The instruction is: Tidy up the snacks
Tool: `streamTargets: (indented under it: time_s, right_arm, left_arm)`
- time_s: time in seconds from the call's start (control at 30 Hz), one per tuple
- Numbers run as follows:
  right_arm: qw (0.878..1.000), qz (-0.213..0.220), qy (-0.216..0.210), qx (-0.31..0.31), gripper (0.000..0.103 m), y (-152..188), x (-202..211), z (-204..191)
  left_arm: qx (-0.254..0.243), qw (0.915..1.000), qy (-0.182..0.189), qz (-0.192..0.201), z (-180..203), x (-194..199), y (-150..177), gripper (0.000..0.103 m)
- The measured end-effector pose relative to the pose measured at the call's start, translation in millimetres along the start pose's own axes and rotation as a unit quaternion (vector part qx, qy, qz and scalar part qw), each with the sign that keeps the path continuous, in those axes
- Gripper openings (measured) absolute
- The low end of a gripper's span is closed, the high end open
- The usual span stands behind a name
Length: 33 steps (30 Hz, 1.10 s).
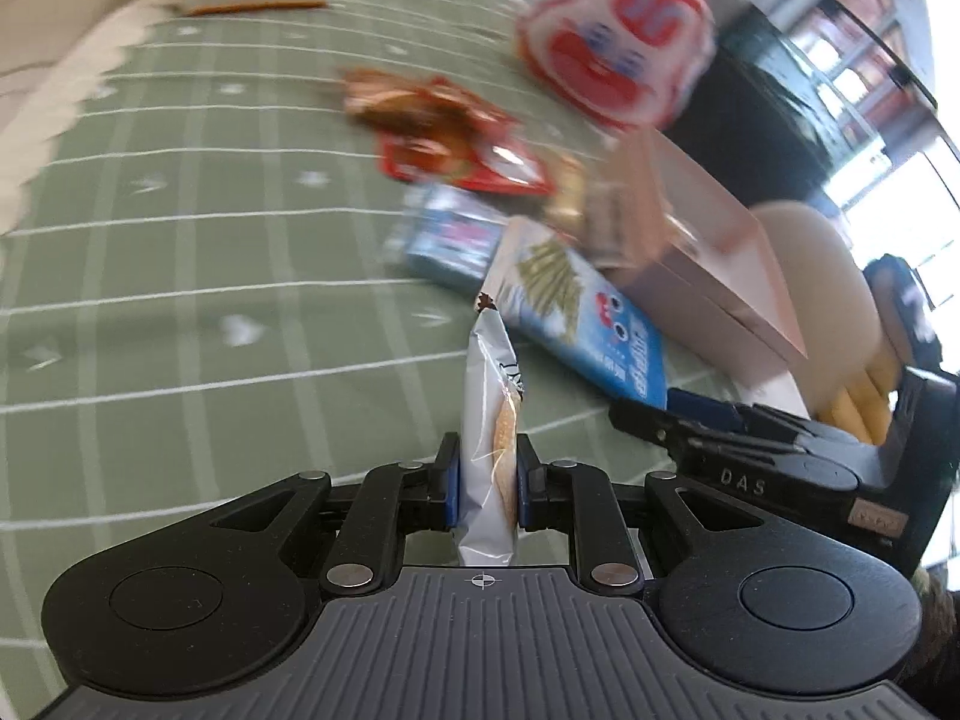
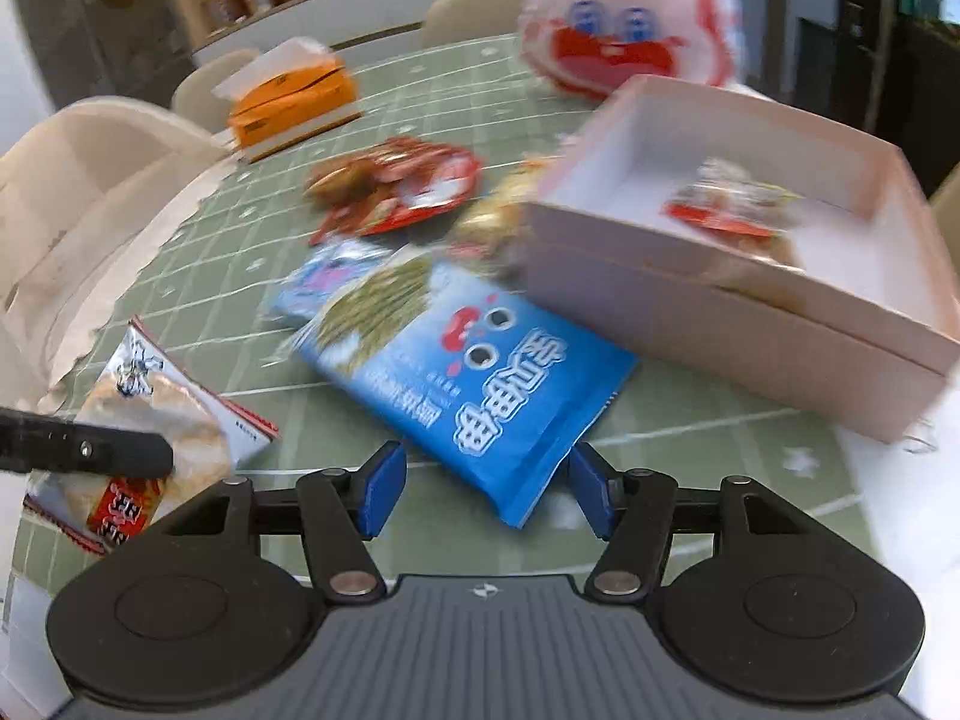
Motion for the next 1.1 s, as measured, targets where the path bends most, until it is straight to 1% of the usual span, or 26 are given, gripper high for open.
streamTargets:
  time_s: [0.1, 0.13, 0.23, 0.27, 0.33, 0.37, 0.43, 0.53, 0.57, 0.6, 0.67, 0.77, 0.83, 0.97, 1.03, 1.1]
  right_arm:
    - [0.998, -0.012, -0.035, 0.042, 0.061, -0.6, -3.8, -37.9]
    - [0.997, -0.014, -0.04, 0.062, 0.061, -1.3, -2.2, -49.1]
    - [0.993, 0.009, -0.029, 0.11, 0.061, -11.1, 9.5, -73.0]
    - [0.993, 0.023, -0.022, 0.116, 0.066, -18.2, 14.5, -75.9]
    - [0.993, 0.046, -0.006, 0.111, 0.079, -35.1, 19.6, -73.9]
    - [0.993, 0.055, 0.008, 0.103, 0.08, -46.4, 18.0, -70.0]
    - [0.994, 0.057, 0.027, 0.087, 0.081, -65.1, 7.1, -60.9]
    - [0.997, 0.042, 0.045, 0.046, 0.08, -86.3, -22.7, -41.9]
    - [0.998, 0.035, 0.055, 0.023, 0.08, -90.2, -32.9, -34.3]
    - [0.998, 0.032, 0.053, 0.009, 0.079, -90.7, -39.5, -29.2]
    - [0.999, 0.027, 0.041, -0.014, 0.079, -88.3, -47.8, -25.2]
    - [0.999, 0.015, 0.04, -0.029, 0.079, -74.1, -52.9, -26.1]
    - [0.999, 0.011, 0.022, -0.037, 0.079, -60.1, -49.1, -29.3]
    - [0.999, 0.003, 0.005, -0.032, 0.078, -35.4, -38.9, -40.9]
    - [1.0, -0.001, 0.003, -0.022, 0.077, -22.4, -31.5, -49.6]
    - [1.0, -0.012, -0.004, -0.016, 0.077, -7.6, -24.4, -55.3]
  left_arm:
    - [0.017, 0.9999, 0.001, 0.001, -16.7, 8.3, 1.8, 0.021]
    - [0.02, 0.9998, 0.001, 0.002, -21.2, 10.8, 2.0, 0.021]
    - [0.026, 0.9996, 0.008, 0.011, -31.9, 16.2, -1.1, 0.021]
    - [0.028, 0.9995, 0.011, 0.013, -35.0, 18.0, -2.7, 0.021]
    - [0.03, 0.9993, 0.016, 0.014, -42.4, 22.9, -4.2, 0.021]
    - [0.03, 0.9993, 0.017, 0.014, -43.7, 23.7, -5.0, 0.021]
    - [0.027, 0.9994, 0.021, 0.01, -46.0, 24.3, -6.1, 0.021]
    - [0.019, 0.9994, 0.03, 0.003, -46.5, 24.8, -5.2, 0.021]
    - [0.016, 0.9993, 0.032, 0.0, -46.4, 25.0, -4.4, 0.021]
    - [0.012, 0.9993, 0.035, -0.002, -45.9, 25.4, -3.7, 0.021]
    - [0.009, 0.9992, 0.039, -0.006, -46.8, 25.8, -2.4, 0.021]
    - [0.013, 0.9991, 0.04, -0.007, -51.1, 25.6, -2.2, 0.021]
    - [0.017, 0.999, 0.04, -0.007, -52.8, 24.1, -2.7, 0.021]
    - [0.02, 0.9989, 0.041, -0.011, -53.0, 20.8, -3.1, 0.021]
    - [0.018, 0.999, 0.039, -0.012, -51.8, 19.3, -2.8, 0.021]
    - [0.019, 0.9991, 0.036, -0.013, -50.7, 17.9, -1.9, 0.021]
Point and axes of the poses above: each gripper's, at about its wrist camera, not at the fingertips, and x roughly against the way its jaws point, z to its right, y to its underside, the point moved 6 cm from there along -x, roughly the way its jaws point, and after that the axes turned 4 degrees about -z, right-handed, at the moved point
